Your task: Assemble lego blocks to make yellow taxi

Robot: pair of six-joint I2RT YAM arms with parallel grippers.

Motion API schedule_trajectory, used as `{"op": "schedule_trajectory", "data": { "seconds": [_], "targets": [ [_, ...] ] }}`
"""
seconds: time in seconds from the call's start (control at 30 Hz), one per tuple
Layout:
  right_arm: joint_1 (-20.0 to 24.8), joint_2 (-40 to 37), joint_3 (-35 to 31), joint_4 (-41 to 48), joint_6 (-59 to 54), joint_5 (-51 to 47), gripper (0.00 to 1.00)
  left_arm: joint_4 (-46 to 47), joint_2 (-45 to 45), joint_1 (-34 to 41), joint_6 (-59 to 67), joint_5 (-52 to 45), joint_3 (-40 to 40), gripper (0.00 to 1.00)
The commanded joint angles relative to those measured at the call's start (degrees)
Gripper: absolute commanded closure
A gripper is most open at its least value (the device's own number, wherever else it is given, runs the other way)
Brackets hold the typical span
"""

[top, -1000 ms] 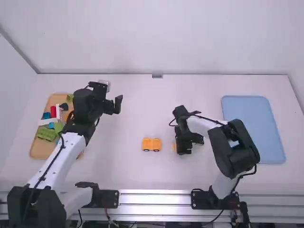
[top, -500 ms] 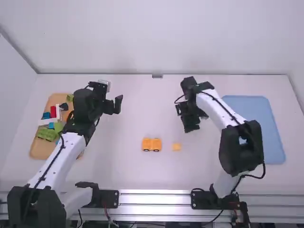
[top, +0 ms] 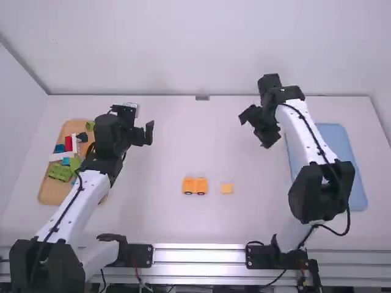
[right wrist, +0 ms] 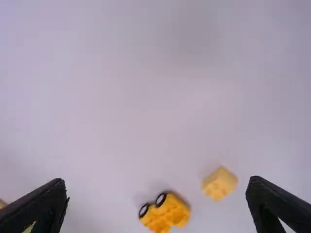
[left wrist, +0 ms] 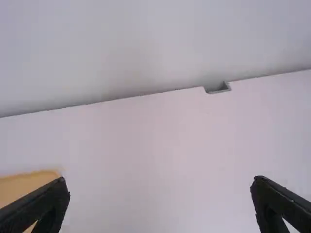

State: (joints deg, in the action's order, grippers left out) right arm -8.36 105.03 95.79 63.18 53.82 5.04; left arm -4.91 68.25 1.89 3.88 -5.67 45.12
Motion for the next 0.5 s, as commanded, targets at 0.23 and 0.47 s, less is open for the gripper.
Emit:
{"op": "schedule_trajectory", "data": {
  "seconds": [0.23,0.47],
  "targets": [
    [5.0,-0.5,0.9,0.3,-35.3,-9.8,0.01,0.4,0.0,0.0,-1.1,2.3,1.3,0.01],
    [8.0,-0.5,0.9,-1.4,-42.0,-9.4,0.01,0.4,0.0,0.1,-1.0,2.1,1.3,0.01]
  ]
}}
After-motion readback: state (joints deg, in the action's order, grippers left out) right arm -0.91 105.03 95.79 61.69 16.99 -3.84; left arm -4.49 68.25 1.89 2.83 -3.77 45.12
